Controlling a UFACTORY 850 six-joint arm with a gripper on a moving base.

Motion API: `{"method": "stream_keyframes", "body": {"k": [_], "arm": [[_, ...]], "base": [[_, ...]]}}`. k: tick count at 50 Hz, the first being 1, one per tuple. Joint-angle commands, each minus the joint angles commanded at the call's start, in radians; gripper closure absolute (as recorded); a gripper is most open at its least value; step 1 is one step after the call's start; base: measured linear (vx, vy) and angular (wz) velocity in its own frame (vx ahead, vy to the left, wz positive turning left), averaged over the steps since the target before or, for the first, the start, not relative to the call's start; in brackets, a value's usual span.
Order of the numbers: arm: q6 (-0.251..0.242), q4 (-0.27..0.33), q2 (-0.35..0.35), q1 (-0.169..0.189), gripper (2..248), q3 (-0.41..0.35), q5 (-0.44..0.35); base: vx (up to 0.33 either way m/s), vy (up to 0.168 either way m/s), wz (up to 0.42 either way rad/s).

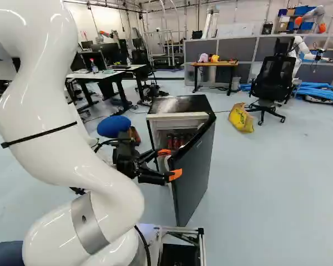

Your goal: Grab a drink from the fridge

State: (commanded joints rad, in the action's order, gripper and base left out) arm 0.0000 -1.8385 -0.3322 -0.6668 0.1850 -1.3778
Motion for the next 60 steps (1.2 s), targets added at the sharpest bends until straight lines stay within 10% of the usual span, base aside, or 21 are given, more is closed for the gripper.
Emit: {"method": "stream_keyframes", "body": {"k": [60], "arm": [[0.000, -0.178, 0.004, 0.422, 3, 0.185, 0.039]], "base": [[0.000, 0.000, 0.000]]}}
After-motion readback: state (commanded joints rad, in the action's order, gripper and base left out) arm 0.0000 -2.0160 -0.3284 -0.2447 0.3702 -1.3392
